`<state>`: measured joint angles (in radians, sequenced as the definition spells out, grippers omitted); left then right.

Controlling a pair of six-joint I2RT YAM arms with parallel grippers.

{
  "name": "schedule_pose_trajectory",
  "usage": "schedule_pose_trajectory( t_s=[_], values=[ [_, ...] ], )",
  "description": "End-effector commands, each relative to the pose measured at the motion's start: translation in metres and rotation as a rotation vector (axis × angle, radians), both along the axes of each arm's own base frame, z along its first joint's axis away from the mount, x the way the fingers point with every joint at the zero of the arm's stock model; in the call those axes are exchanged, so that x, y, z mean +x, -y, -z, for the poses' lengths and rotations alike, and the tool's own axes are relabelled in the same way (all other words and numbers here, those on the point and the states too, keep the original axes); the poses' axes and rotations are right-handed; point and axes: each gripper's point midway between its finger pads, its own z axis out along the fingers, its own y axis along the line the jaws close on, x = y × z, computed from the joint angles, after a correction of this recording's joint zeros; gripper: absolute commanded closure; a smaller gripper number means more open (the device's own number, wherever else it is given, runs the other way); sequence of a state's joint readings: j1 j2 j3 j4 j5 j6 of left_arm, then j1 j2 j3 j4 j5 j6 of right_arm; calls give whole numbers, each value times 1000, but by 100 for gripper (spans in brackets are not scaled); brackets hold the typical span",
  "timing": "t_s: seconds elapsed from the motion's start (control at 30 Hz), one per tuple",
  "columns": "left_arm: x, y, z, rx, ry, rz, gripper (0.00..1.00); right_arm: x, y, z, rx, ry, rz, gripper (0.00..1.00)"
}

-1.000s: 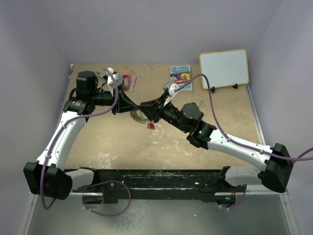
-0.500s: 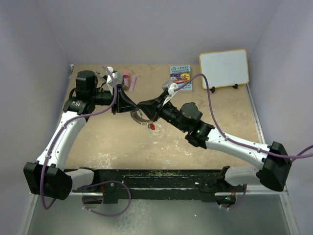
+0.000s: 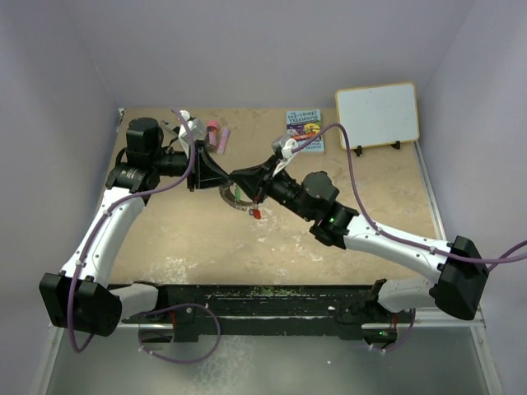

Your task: Put the keys on the keyring

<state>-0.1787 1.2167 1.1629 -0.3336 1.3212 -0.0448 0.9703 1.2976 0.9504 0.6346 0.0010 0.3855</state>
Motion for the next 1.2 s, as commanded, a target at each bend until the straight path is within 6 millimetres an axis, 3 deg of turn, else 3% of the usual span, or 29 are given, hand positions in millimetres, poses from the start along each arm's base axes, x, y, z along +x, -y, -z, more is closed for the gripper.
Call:
schedule_pose_trajectory(
  t_s=[0.0, 0.17, 0.27, 0.33, 0.7, 0.87, 1.17],
  values=[
    [-12, 1, -20, -38, 75, 48, 96, -4, -5, -30, 66, 42, -28, 90],
    [-12, 1, -23, -42, 74, 45, 96, -4, -5, -30, 67, 41, -31, 100],
    [-9, 1, -24, -42, 66, 32, 96, -3, -6, -24, 55, 20, -26, 100],
    [-8, 2, -24, -41, 60, 23, 96, -1, -6, -35, 69, 8, -15, 100],
    [-7, 1, -20, -30, 63, 27, 91, 11, 6, -12, -41, -193, 94, 100],
    [-7, 1, -16, -25, 66, 32, 81, 15, 15, -4, -78, -270, 155, 100],
    [-9, 0, -8, -4, 90, 38, 78, 18, 29, 13, -161, -400, 245, 100]
  ],
)
